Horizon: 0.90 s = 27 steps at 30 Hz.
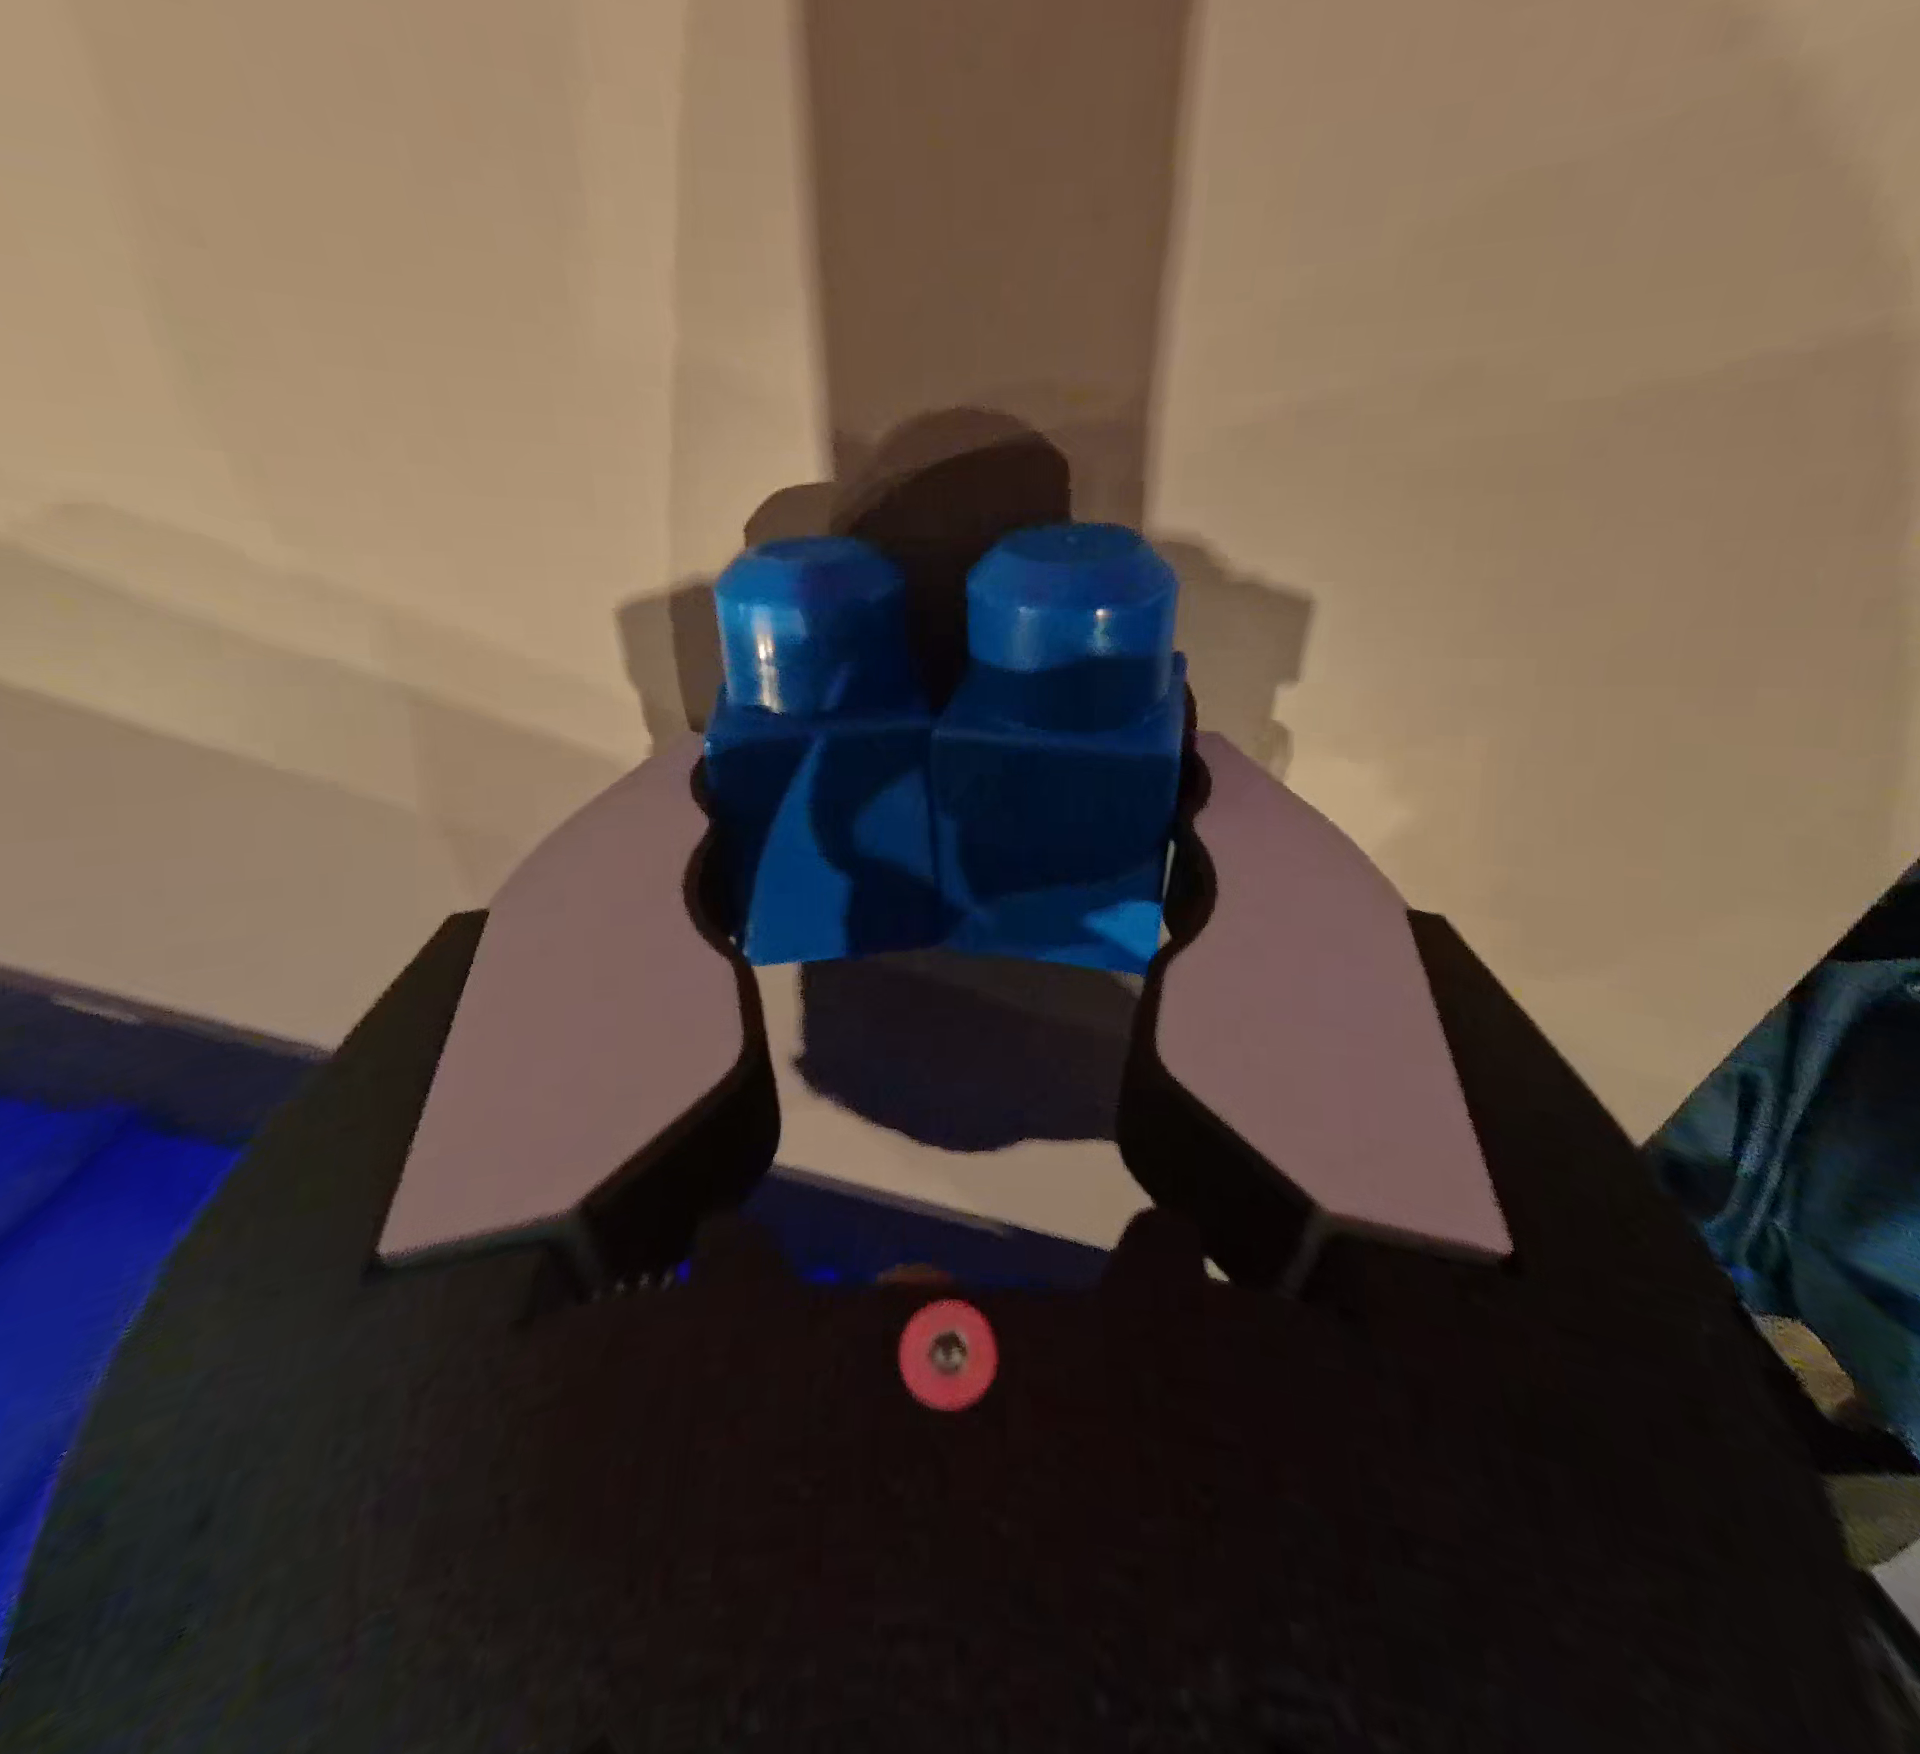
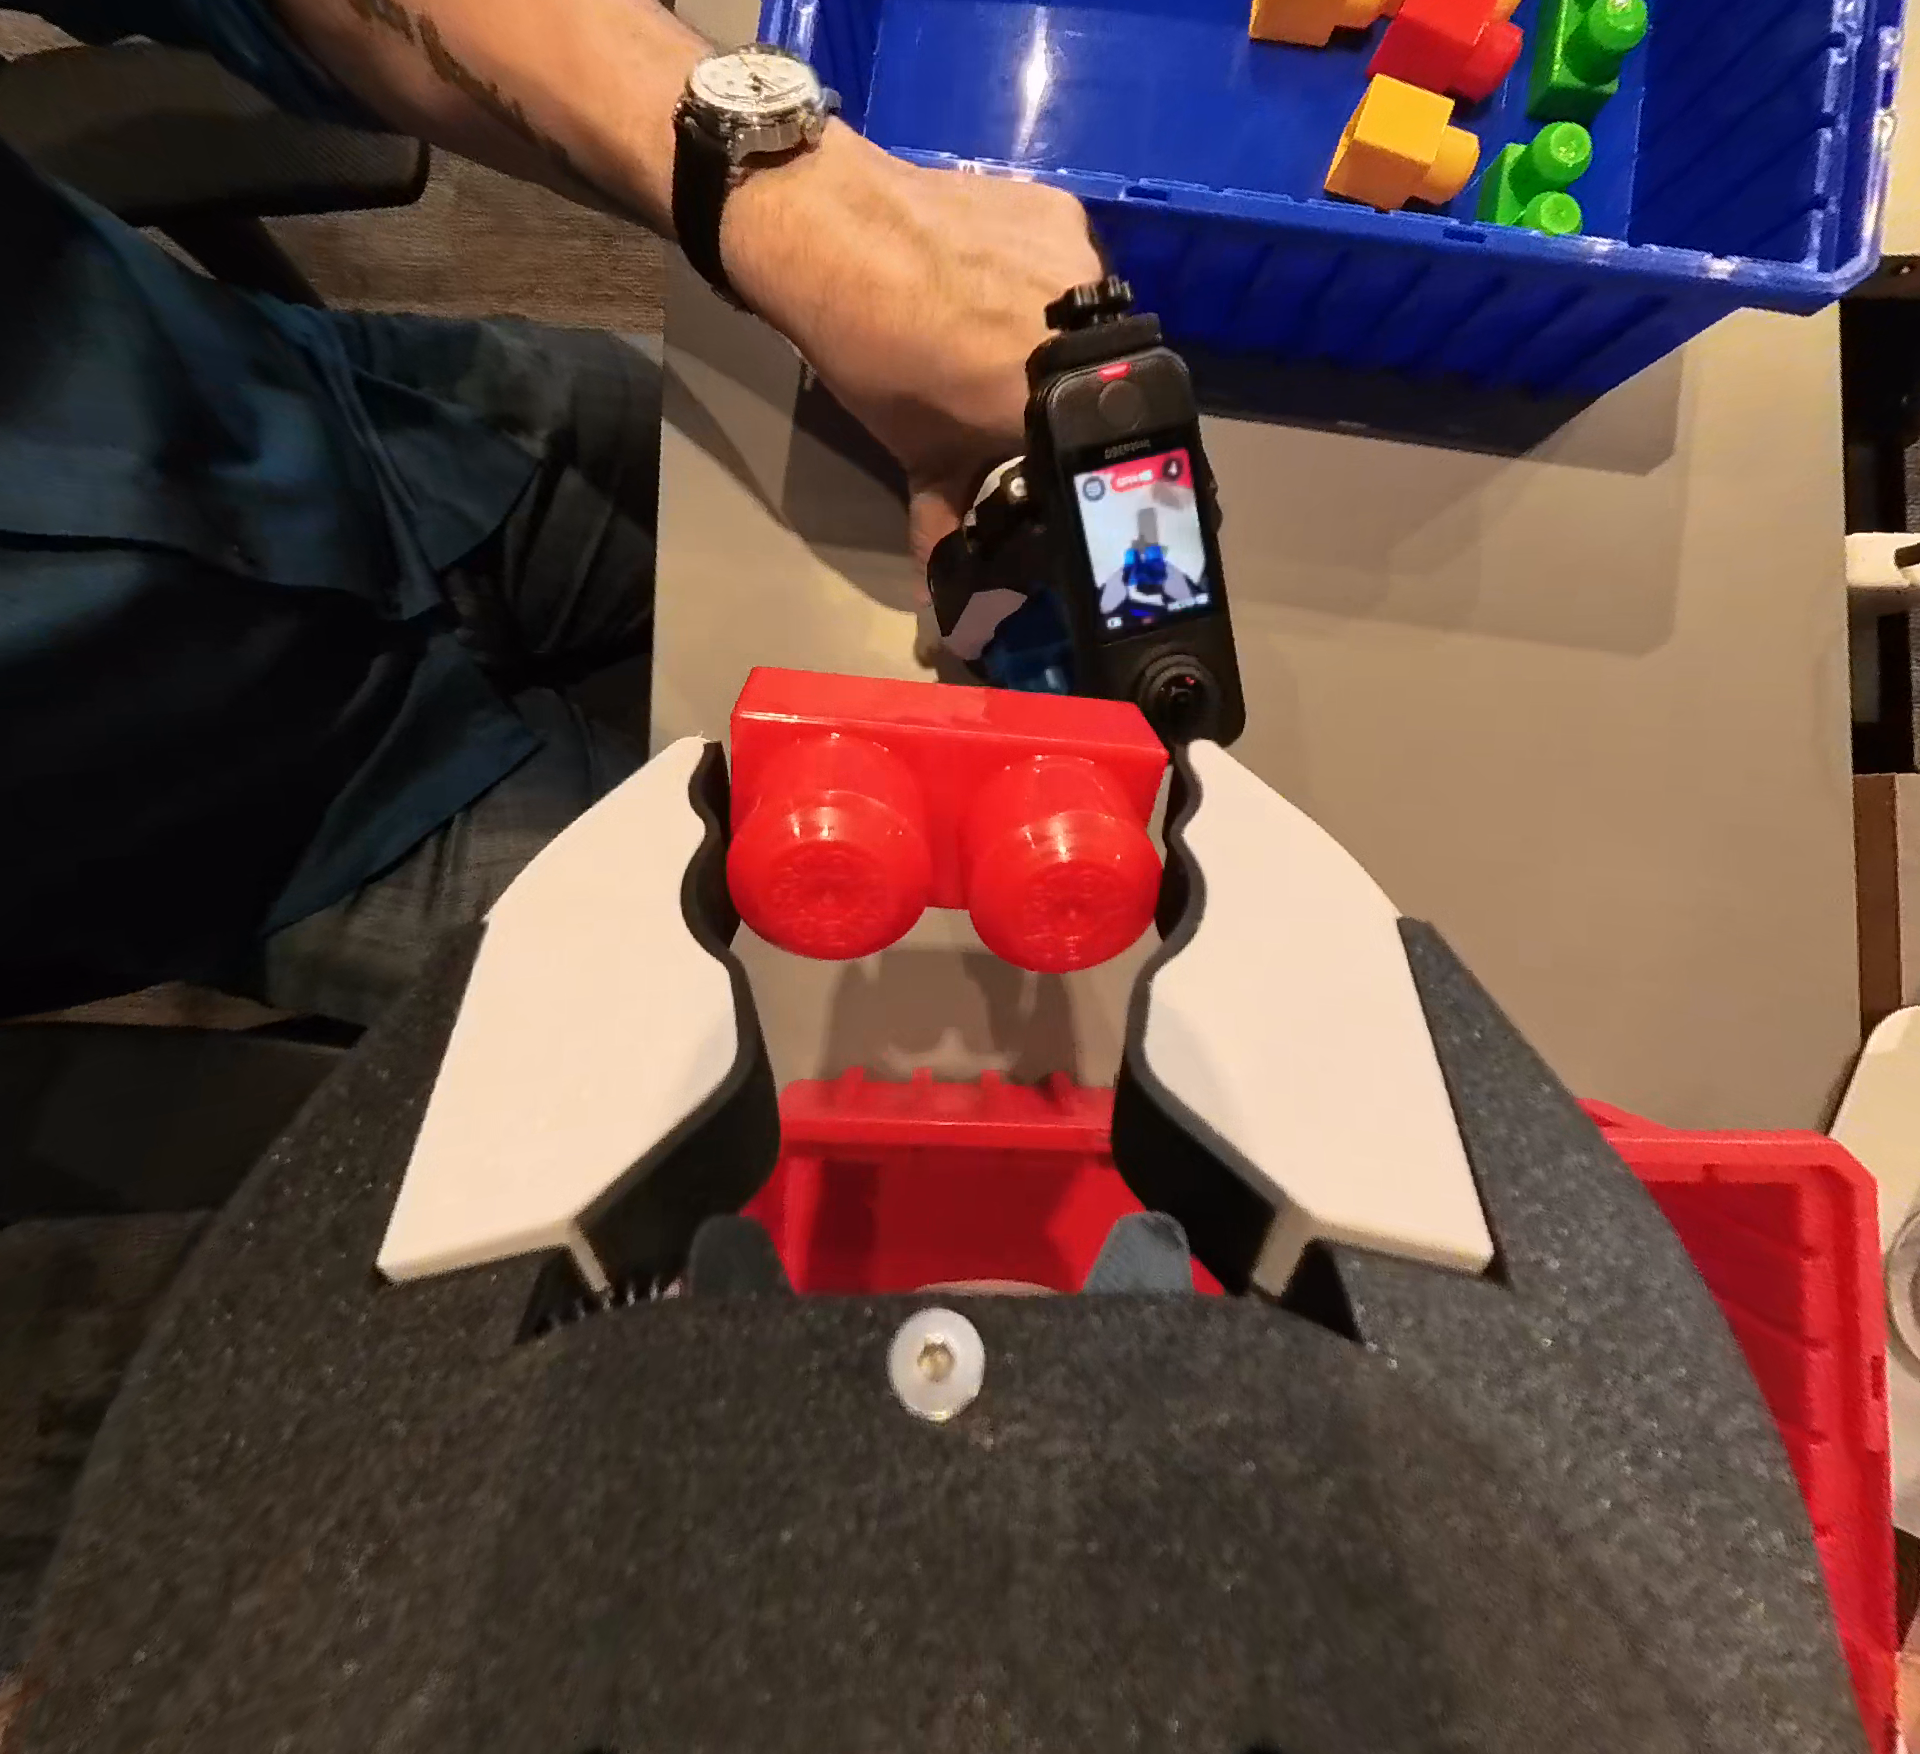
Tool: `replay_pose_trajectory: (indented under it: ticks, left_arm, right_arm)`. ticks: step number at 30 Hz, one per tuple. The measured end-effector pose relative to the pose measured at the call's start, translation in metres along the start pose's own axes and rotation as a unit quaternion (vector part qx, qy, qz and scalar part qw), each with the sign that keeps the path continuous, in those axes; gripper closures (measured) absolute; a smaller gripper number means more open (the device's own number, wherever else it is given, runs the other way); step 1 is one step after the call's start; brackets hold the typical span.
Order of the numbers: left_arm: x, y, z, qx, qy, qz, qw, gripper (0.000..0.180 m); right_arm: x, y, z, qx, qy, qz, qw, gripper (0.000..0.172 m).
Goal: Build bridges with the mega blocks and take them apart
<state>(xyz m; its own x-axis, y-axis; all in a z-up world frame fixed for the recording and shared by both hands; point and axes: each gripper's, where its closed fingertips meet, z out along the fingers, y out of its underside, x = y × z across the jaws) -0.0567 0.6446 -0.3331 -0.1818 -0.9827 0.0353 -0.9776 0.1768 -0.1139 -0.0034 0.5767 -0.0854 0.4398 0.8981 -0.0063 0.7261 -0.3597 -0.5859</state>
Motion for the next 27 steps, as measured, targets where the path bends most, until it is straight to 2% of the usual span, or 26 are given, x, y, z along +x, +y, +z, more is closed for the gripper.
replay_pose_trajectory:
  ticks: [3, 6, 8, 10, 13, 17, 21, 27]
  left_arm:
    - [0.006, -0.003, -0.003, 0.019, 0.025, -0.007, 0.999, 0.095]
    - [0.005, -0.008, -0.011, 0.046, 0.010, 0.003, 0.999, 0.082]
    - [0.008, -0.007, -0.021, 0.061, 0.002, 0.008, 0.998, 0.081]
    - [0.015, -0.006, -0.041, 0.092, -0.002, 0.011, 0.996, 0.082]
    - [0.029, 0.002, -0.078, 0.160, -0.002, 0.005, 0.987, 0.083]
    - [0.048, 0.026, -0.108, 0.227, 0.009, -0.008, 0.974, 0.087]
    - [0.057, 0.048, -0.118, 0.255, 0.015, -0.020, 0.966, 0.090]
    - [0.062, 0.057, -0.121, 0.286, 0.033, -0.027, 0.957, 0.094]
  right_arm:
    - [0.014, 0.005, 0.001, 0.002, 0.007, 0.013, 1.000, 0.092]
    - [0.042, 0.026, 0.007, -0.021, 0.032, 0.036, 0.999, 0.092]
    - [0.060, 0.042, 0.019, -0.040, 0.041, 0.049, 0.997, 0.091]
    - [0.079, 0.059, 0.041, -0.071, 0.051, 0.053, 0.995, 0.091]
    - [0.098, 0.086, 0.092, -0.142, 0.048, 0.045, 0.988, 0.091]
    - [0.111, 0.113, 0.160, -0.238, 0.043, -0.002, 0.970, 0.091]
    - [0.115, 0.106, 0.201, -0.257, 0.029, -0.030, 0.966, 0.091]
    - [0.132, 0.089, 0.223, -0.244, 0.024, -0.027, 0.969, 0.092]
